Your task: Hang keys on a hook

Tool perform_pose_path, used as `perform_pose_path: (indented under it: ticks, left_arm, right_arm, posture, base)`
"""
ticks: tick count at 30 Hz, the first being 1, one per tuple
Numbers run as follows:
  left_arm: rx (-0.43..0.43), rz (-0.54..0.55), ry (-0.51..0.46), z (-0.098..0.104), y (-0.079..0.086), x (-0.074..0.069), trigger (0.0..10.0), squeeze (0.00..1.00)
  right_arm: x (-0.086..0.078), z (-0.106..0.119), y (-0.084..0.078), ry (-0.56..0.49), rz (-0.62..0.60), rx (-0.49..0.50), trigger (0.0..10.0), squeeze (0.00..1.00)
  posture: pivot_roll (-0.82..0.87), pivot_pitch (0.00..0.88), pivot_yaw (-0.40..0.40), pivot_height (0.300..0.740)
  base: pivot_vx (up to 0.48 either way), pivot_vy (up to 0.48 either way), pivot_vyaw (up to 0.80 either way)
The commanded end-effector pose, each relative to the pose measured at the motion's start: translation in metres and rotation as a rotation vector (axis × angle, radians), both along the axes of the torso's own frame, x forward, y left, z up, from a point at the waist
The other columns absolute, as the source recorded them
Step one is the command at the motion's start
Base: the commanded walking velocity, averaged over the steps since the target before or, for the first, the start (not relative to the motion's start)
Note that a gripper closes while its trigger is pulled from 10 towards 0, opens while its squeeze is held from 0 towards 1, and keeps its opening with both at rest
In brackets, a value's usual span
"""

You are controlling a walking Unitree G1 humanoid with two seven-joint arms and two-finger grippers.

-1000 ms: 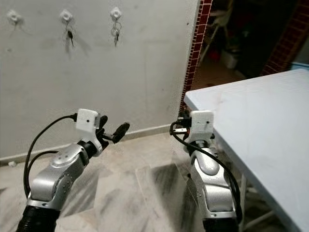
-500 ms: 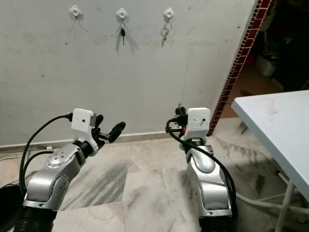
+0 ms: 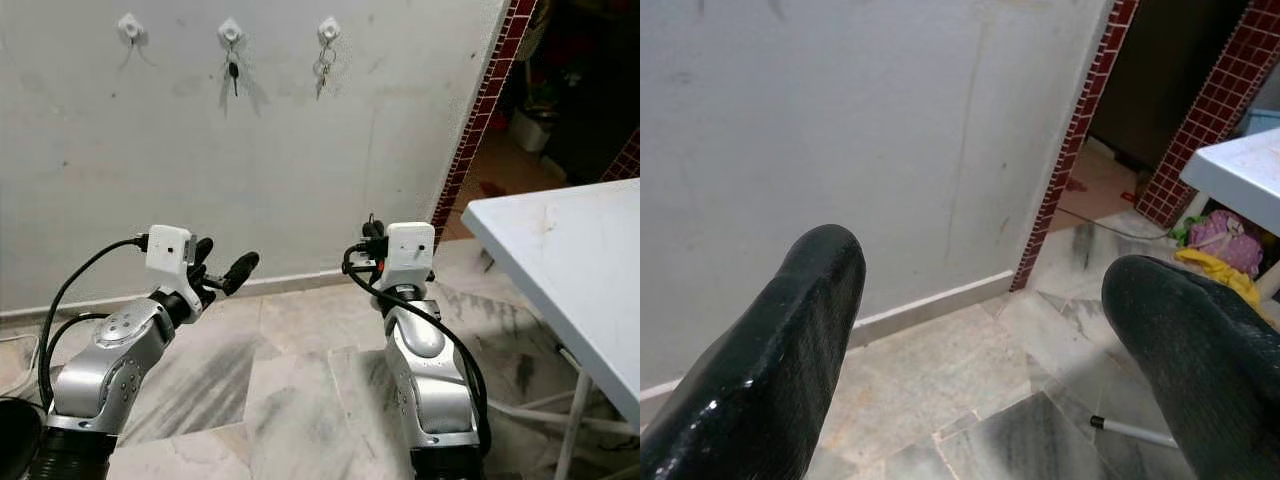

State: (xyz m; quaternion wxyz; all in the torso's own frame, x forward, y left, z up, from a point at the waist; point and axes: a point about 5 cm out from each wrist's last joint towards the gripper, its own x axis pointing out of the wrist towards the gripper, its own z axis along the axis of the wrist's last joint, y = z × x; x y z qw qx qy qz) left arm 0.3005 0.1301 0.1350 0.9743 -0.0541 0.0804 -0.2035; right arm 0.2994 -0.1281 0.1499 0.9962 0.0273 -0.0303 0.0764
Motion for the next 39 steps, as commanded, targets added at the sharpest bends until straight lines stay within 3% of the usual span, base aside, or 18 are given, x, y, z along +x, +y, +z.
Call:
perform_pose_path:
  ticks: [1, 9, 14, 25, 39]
  left_arm:
    - [-0.003, -0.002, -0.009, 0.0028, -0.0004, 0.0007, 10.0, 0.00]
    - [-0.005, -0.010, -0.006, 0.0027, -0.0021, 0.0003, 10.0, 0.00]
    - [-0.003, -0.010, -0.001, 0.0017, -0.0026, -0.0004, 10.0, 0.00]
    - [-0.003, 0.041, 0.046, -0.0036, -0.0011, 0.0010, 10.0, 0.00]
    - [-0.001, 0.024, 0.053, -0.0027, -0.0029, 0.0014, 10.0, 0.00]
  right_arm:
    - [0.0021, 0.0017, -0.0009, -0.003, -0.001, -0.005, 10.0, 0.00]
    - [0.0010, 0.0006, 0.0012, -0.003, 0.011, -0.013, 10.0, 0.00]
    - [0.0005, -0.0010, 0.0010, 0.000, 0.011, -0.010, 10.0, 0.00]
    - [0.0013, -0.0031, 0.0009, 0.010, 0.013, -0.003, 10.0, 0.00]
    - [0.0036, -0.0021, 0.0012, 0.006, 0.014, -0.006, 10.0, 0.00]
  posture:
    - [0.14, 0.000, -0.034, 0.740]
    - [0.14, 0.000, -0.033, 0.740]
    - [0.14, 0.000, -0.032, 0.740]
    - [0.15, 0.000, -0.033, 0.740]
    - [0.15, 0.000, -0.035, 0.740]
  base:
    - [0.352, 0.000, 0.00]
    - [0.351, 0.000, 0.00]
    - [0.328, 0.000, 0.67]
    - [0.000, 0.000, 0.05]
    - [0.000, 0.465, 0.00]
